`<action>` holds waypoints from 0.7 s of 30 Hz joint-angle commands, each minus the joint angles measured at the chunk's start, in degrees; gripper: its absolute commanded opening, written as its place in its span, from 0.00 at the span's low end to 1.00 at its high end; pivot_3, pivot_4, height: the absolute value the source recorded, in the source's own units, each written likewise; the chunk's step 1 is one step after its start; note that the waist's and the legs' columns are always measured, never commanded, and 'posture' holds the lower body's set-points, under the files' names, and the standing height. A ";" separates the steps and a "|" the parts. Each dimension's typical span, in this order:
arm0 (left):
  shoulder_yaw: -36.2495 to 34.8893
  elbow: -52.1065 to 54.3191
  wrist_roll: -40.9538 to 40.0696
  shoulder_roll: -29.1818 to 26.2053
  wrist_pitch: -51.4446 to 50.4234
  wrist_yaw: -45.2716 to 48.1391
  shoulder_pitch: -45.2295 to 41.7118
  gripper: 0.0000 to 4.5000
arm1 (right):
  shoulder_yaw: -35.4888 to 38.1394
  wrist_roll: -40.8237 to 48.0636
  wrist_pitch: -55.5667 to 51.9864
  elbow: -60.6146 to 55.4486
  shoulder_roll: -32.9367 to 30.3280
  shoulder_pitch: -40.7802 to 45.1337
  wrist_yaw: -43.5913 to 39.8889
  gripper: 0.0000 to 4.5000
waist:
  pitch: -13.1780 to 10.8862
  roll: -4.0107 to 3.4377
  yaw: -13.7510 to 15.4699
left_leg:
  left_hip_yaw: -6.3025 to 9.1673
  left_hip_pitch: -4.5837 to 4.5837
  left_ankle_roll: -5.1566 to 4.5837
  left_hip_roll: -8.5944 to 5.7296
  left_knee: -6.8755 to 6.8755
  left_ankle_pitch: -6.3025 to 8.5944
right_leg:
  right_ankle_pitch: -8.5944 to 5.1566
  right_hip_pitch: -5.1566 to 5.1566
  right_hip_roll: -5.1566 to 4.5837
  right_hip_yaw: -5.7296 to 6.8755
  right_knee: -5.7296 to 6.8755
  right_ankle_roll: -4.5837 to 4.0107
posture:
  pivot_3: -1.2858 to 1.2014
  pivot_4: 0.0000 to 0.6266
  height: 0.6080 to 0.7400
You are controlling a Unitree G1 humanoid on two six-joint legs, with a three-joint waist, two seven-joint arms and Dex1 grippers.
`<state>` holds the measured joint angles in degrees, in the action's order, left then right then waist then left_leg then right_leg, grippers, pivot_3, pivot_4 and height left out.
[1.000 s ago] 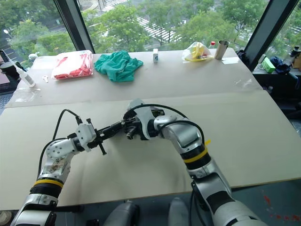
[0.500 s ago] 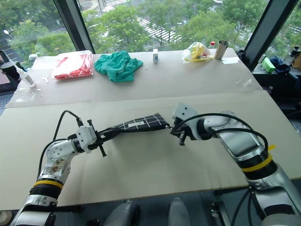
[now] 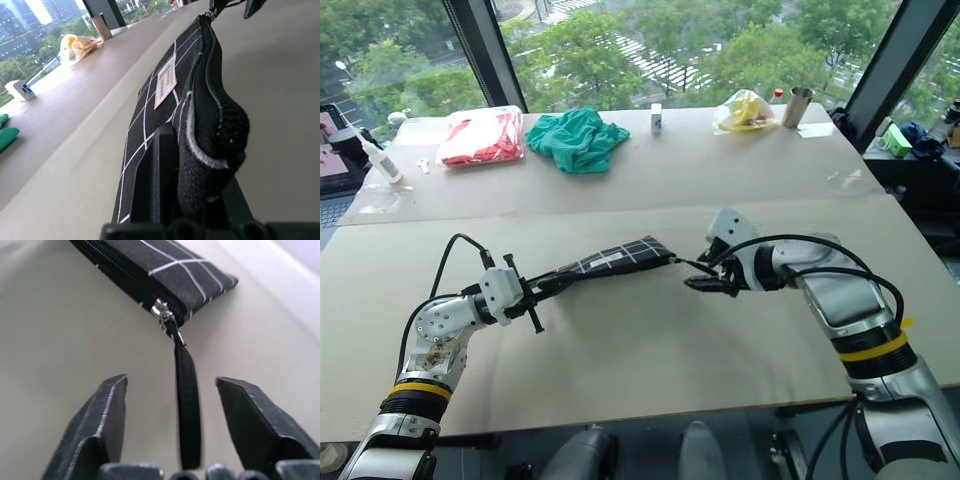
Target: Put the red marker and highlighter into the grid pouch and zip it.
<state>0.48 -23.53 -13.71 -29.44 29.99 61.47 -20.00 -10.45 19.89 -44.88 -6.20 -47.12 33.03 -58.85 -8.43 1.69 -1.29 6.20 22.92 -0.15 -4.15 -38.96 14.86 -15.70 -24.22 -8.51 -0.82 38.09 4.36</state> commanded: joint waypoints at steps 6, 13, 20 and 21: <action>3.48 -6.46 -2.95 -0.06 6.87 15.23 -9.43 0.00 | 25.82 19.02 -0.66 -8.72 -6.85 -9.72 -10.06 0.73 | -0.01 0.00 0.68 | -0.05 -0.01 -0.07 0.02 -0.02 0.03 | 0.08 0.06 0.01 0.02 -0.04 0.01 | 0.52 0.24 1.00; 7.11 -19.92 0.80 1.70 13.68 22.82 -17.08 0.28 | 31.39 19.05 0.05 -15.58 -8.89 -19.66 -6.40 0.74 | -0.01 0.02 0.57 | -0.08 -0.05 -0.14 0.02 -0.06 0.07 | 0.10 0.16 0.04 0.07 -0.03 0.03 | 0.52 0.24 1.00; 8.23 -26.83 8.18 1.58 19.44 15.62 -16.64 0.81 | 29.50 18.24 1.19 -18.54 -8.13 -22.58 -1.95 0.74 | -0.02 0.04 0.43 | -0.13 -0.05 -0.15 0.03 -0.10 0.07 | 0.12 0.14 0.04 0.07 -0.01 0.07 | 0.52 0.24 1.00; 8.04 -27.49 10.16 0.50 20.24 12.79 -16.43 0.89 | 29.37 18.25 1.33 -18.55 -8.37 -22.73 -1.93 0.74 | -0.02 0.04 0.46 | -0.12 -0.05 -0.14 0.02 -0.11 0.06 | 0.12 0.15 0.03 0.06 -0.01 0.07 | 0.52 0.24 1.00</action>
<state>9.00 -49.84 -7.42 -26.78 48.37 78.78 -37.00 18.17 38.12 -45.09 -23.11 -54.98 10.26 -61.09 -8.45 1.73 -0.83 6.08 22.86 -0.29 -4.13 -39.08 14.92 -15.57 -24.05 -8.48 -0.76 38.07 4.45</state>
